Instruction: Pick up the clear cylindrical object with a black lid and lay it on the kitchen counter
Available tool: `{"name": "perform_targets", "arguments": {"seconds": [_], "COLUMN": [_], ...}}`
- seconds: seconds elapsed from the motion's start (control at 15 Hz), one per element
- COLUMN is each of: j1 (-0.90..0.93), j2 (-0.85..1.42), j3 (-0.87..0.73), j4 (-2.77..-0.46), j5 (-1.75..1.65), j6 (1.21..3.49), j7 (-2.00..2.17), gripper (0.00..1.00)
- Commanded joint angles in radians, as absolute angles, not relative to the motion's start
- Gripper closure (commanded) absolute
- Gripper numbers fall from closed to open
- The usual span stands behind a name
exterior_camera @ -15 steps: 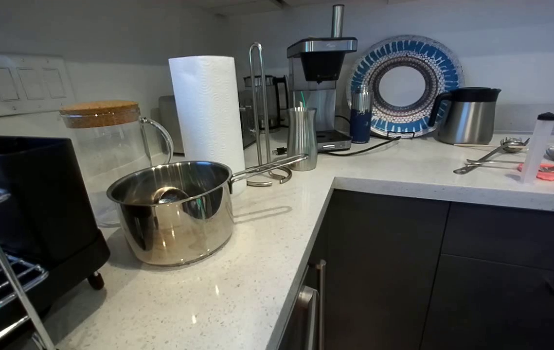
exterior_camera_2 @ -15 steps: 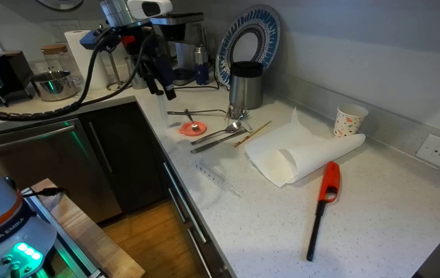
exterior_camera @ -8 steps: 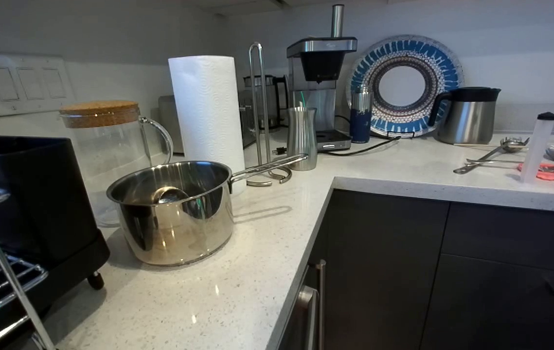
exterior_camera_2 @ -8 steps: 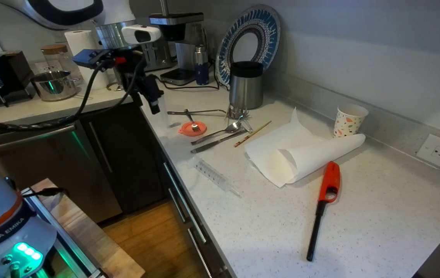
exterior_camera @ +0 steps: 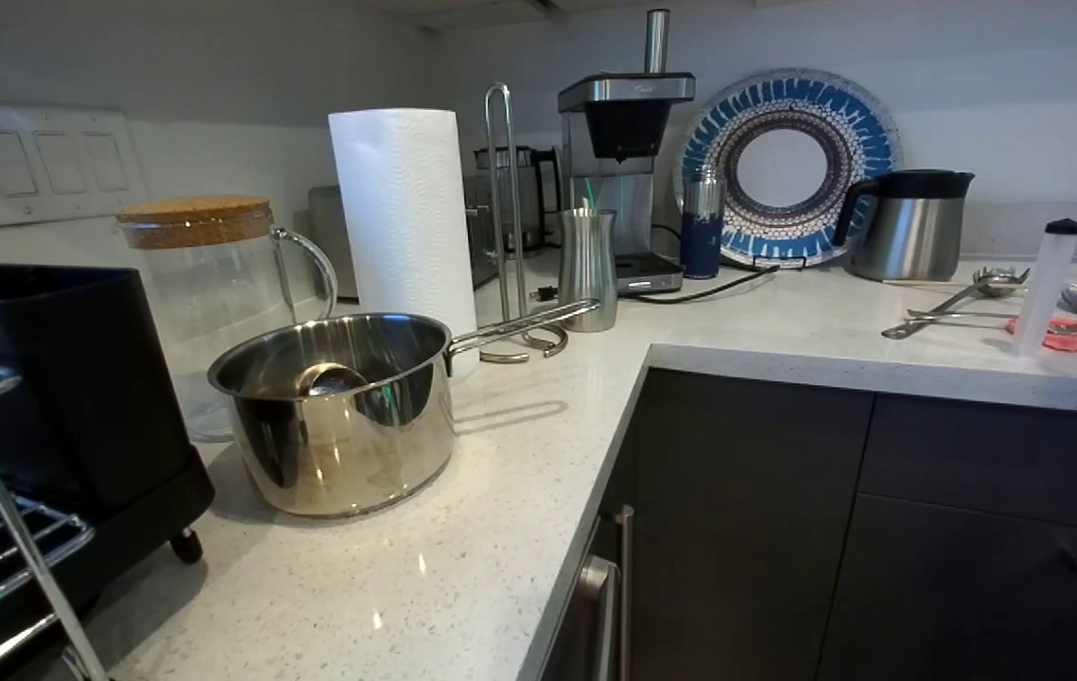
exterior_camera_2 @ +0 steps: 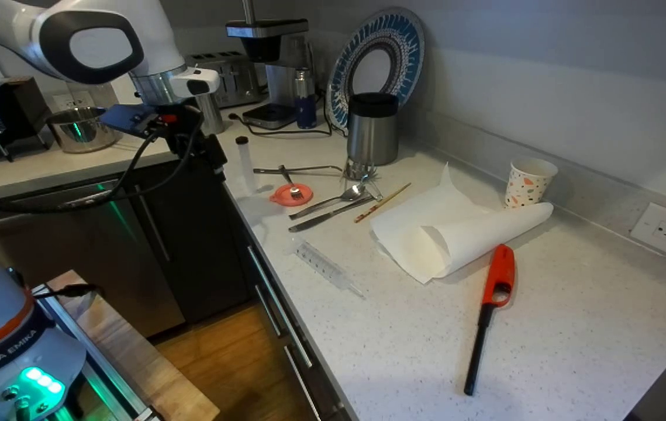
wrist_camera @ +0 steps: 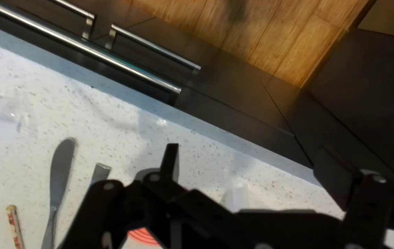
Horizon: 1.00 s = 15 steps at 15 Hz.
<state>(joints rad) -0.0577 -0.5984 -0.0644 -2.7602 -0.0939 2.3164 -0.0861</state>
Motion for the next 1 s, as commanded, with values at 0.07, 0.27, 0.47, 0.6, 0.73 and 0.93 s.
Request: {"name": "perform_targets", "arguments": {"seconds": [0.07,0.27,0.47,0.6,0.73,0.93], "j1": [-0.022,-0.012,-0.018,-0.019,-0.022,-0.021], "j2": [-0.556,-0.519,-0.474,-0.444,-0.415,-0.377], "j3": [-0.043,-0.048,-0.045,-0.044,-0.043,-0.047], "j4": [-2.769,-2.763,-2.759,-2.759,-2.759,-2.758], "j5": [-0.088,-0.082,-0.090,-0.092,-0.093,-0.090], "j6": [2.536,2.651,2.718,2.754,2.783,2.819], "j7": [-0.094,-0.107,-0.105,-0.107,-0.107,-0.111], "gripper": [0.00,0.00,0.00,0.00,0.00,0.27]}}
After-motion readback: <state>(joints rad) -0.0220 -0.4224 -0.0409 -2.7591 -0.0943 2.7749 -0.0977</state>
